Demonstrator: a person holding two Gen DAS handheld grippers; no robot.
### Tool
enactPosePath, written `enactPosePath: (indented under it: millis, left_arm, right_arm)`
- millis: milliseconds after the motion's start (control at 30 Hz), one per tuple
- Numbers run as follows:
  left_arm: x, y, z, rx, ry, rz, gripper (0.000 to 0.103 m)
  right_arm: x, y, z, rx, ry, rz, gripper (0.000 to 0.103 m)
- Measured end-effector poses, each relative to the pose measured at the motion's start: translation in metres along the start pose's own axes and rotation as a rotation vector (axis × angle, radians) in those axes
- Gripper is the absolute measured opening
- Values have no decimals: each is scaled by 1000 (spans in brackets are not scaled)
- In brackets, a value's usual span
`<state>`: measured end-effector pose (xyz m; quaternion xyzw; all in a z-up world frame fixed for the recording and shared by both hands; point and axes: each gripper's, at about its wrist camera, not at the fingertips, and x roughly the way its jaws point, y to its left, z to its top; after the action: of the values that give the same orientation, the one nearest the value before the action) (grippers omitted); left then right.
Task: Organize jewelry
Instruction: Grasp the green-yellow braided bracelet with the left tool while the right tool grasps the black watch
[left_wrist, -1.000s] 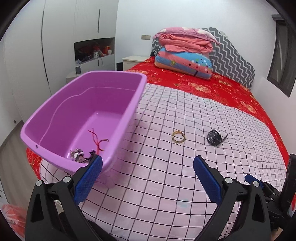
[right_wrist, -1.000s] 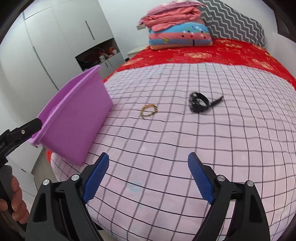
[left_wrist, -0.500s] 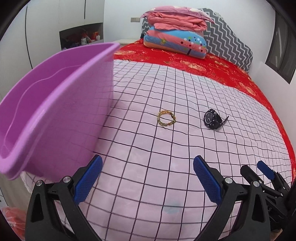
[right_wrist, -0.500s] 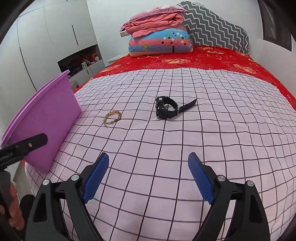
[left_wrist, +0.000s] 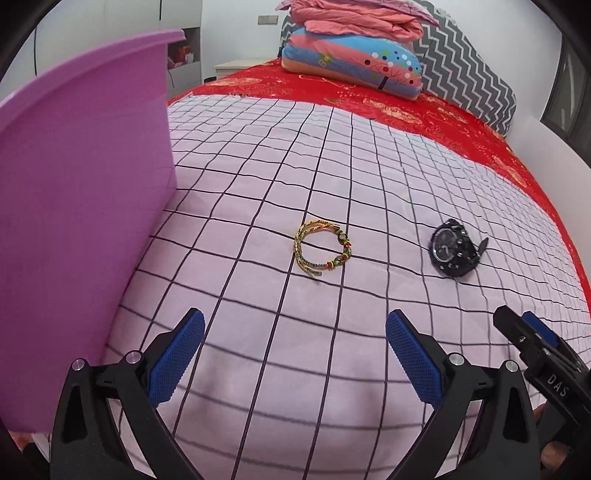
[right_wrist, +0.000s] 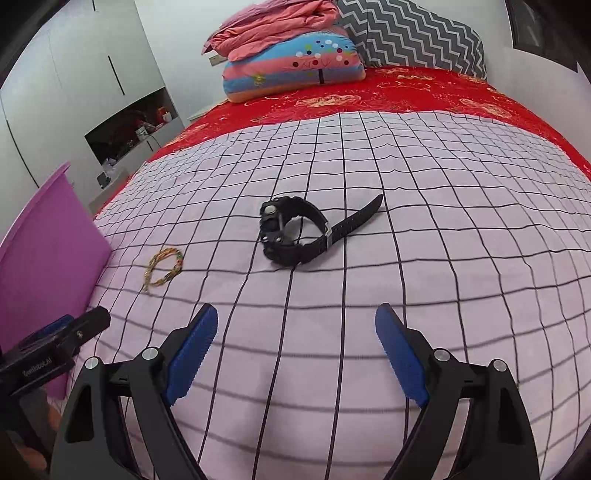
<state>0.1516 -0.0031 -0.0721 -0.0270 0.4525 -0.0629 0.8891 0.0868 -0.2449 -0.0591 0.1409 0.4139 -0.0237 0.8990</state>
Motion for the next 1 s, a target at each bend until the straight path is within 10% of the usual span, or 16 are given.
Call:
enactPosePath:
  millis: [1000]
  left_arm:
    - [93, -23, 39, 67, -1, 65, 97]
  right_arm:
    - [107, 2, 52, -71, 79, -130, 83]
